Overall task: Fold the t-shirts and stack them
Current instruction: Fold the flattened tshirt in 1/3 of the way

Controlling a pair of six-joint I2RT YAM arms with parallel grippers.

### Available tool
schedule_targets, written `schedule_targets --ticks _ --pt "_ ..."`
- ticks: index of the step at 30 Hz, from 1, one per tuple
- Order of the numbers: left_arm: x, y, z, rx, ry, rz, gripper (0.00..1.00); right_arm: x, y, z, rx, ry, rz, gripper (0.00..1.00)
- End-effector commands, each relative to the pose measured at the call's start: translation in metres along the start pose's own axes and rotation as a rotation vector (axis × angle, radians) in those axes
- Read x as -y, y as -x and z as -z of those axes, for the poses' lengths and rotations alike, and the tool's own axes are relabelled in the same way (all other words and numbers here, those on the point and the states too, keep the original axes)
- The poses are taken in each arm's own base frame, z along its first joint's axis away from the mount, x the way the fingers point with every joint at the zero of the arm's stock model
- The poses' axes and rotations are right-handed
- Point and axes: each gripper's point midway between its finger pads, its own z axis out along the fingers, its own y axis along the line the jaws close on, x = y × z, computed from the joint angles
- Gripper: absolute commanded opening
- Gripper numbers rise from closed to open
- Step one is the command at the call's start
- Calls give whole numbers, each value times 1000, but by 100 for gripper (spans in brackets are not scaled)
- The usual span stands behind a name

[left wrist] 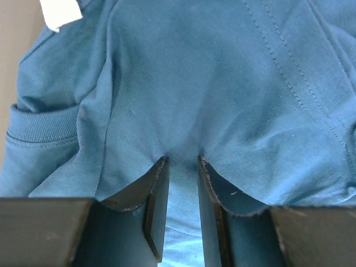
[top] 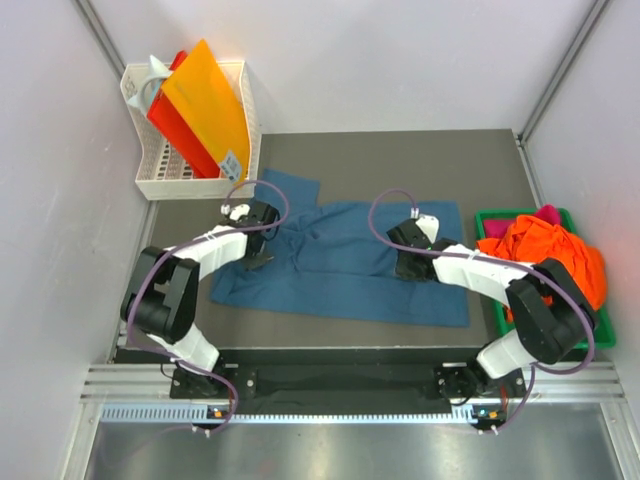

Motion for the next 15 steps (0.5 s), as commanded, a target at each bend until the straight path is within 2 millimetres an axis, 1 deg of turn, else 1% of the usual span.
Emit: schedule_targets --ticks 1,4,6,7,9,10,12,13,15 --pt "-20 -21 -6 -34 59 8 32 -5 12 11 61 34 -65 36" --pt "-25 -32 -9 -66 73 18 32 -2 13 12 65 21 -59 36" --pt "-27 -39 -11 -90 82 29 32 1 6 7 35 -1 -43 36" --pt "-31 -46 -11 -109 91 28 32 1 3 6 22 -4 -42 36" --pt "-35 -51 -9 -119 98 49 32 4 -7 2 -8 -13 -44 37" --pt "-41 -58 -9 -133 116 47 32 4 -12 1 -21 -9 -46 36" --pt "-44 -59 -5 -128 110 68 32 7 -18 -1 -28 -7 -55 36" --pt "-50 -66 -4 -137 124 72 32 8 -20 -1 -33 -8 -57 36" --pt "-54 -66 -1 -126 122 81 32 11 -27 -4 -50 -16 -52 36"
